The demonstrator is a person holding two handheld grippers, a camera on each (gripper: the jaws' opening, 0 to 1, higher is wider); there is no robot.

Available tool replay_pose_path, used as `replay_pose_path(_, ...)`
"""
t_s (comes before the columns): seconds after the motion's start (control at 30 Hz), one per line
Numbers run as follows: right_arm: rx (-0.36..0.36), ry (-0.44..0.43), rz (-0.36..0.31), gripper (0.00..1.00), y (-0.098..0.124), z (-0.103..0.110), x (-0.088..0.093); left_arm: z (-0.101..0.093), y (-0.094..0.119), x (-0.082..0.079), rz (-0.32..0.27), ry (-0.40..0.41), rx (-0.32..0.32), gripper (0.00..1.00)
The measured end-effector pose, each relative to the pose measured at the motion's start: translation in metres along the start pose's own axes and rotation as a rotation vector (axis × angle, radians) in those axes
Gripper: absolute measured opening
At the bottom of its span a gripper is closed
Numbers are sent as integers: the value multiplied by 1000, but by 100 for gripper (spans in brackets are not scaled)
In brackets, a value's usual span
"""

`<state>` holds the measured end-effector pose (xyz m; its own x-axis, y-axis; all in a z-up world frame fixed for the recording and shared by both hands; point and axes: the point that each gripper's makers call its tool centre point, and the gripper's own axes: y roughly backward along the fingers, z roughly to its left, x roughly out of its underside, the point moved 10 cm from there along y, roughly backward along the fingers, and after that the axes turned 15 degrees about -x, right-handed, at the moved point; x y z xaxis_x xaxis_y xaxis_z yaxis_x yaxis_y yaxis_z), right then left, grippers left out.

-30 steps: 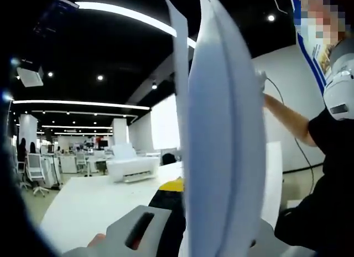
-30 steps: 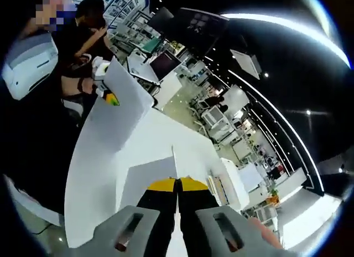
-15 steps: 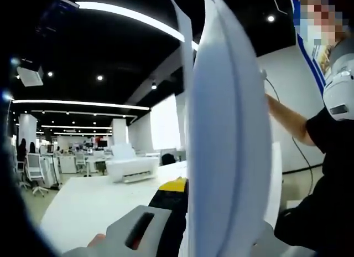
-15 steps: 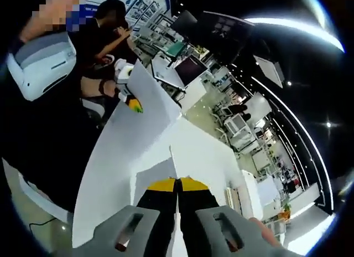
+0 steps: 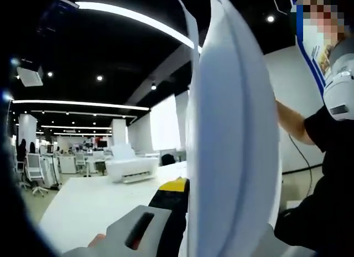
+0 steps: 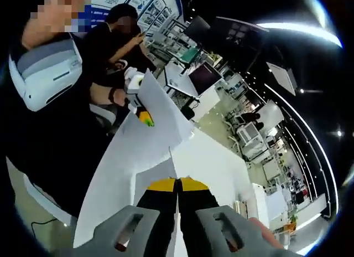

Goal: Organize the stack of printing papers by aligning and flattening the scattered papers on the table

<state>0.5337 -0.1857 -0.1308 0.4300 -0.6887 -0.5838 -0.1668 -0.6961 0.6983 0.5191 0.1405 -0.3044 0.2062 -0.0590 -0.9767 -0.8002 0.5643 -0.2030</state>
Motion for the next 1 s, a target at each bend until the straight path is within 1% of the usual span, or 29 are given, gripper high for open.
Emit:
replay_pose_path(0.23,-48,43,-5,0,-21,-8,-20,-1,0,0,-1,2,6,6)
replay_pose_path(0.4,-68,57,19,0,-37,-15,-26,-1,0,0,-1,3,6,6)
replay_pose_path(0.63,-86,62,19,0,-56,-19,-35,0,0,1,-7,8,8,6)
replay_pose_path(0.87,-96,88,14,0,-73,-21,-49,-1,1,0,-4,1,12,6)
replay_pose_path(1.0,-100,101,17,0,-79,-22,-53,-2,2,1,-6,16,29,7)
